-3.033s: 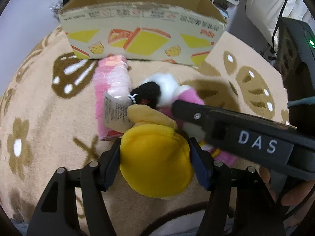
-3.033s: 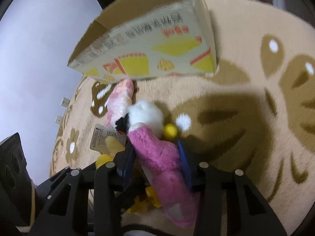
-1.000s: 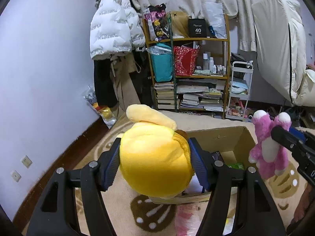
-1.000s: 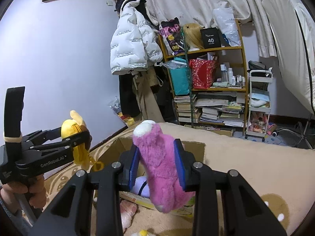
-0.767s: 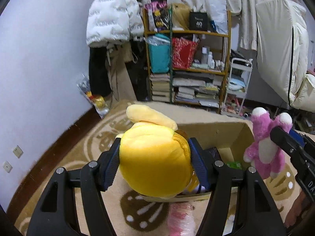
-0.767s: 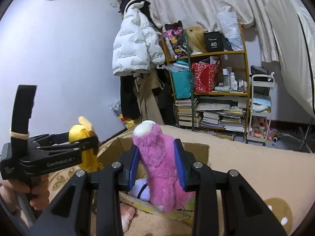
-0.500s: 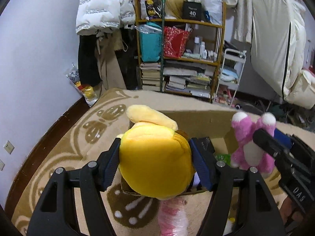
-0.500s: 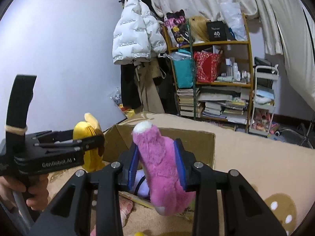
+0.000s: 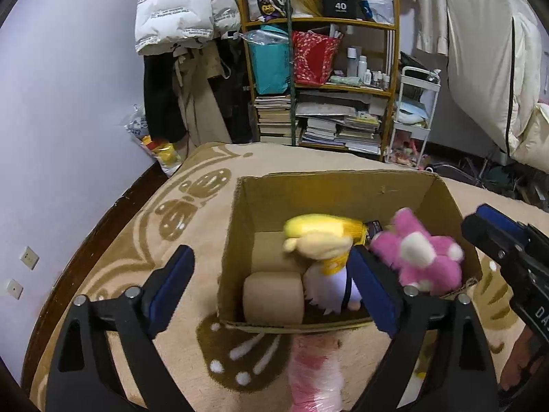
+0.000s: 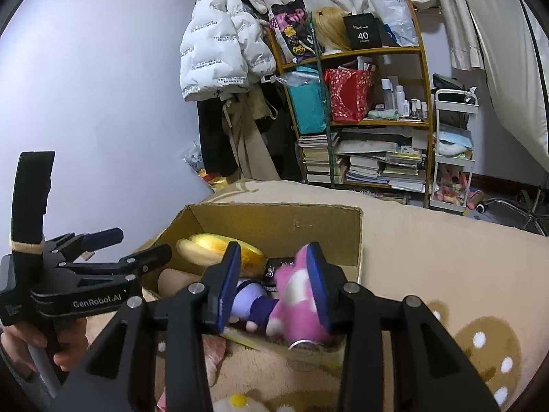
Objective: Organize soft objects
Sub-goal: 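Carry the yellow plush with the left tool while the right tool carries the pink bunny into the box, then move the left tool to the pink wrapped roll while the right tool approaches the white chick plush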
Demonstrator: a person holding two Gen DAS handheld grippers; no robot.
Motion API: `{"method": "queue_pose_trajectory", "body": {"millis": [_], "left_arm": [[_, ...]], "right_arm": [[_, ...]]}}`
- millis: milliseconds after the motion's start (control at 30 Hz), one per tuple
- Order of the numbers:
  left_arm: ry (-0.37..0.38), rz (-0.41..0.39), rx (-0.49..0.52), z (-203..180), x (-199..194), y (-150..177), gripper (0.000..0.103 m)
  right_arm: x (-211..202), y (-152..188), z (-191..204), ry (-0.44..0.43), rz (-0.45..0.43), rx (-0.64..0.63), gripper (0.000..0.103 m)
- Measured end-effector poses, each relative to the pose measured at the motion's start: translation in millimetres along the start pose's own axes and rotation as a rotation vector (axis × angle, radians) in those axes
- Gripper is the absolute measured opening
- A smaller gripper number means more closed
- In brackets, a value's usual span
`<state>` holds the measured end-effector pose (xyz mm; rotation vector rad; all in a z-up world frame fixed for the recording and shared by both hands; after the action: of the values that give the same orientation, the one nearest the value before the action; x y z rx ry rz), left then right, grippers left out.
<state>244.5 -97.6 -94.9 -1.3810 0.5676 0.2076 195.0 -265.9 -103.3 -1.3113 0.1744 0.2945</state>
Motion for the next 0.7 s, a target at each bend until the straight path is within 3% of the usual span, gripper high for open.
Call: {"method": "queue_pose_trajectory", "body": {"millis": [467, 700], "left_arm": [[-0.042, 0.004, -0.064, 24.0, -46.2, -8.6, 0.1], [-0.038, 0.017, -0.062, 27.5, -74.3, -5.5, 0.101]], "right_arm": [[-52.2, -10.9, 6.7, 0.055, 0.0, -0.001, 0.092], [-76.4, -12.5, 14.4, 0.085, -0.002, -0.028, 0.101]]}}
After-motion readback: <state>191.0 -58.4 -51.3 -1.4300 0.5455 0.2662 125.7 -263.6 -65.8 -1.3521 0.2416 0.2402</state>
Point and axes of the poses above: each gripper's, at about its wrist camera, not at the fingertips, and x roughly the way its jaws point, z to its left, y to its underside, the point moved 4 cm from there along x, roughly the way its jaws point, and after that the axes turned 13 degrees about -z, right-handed, at the moved point
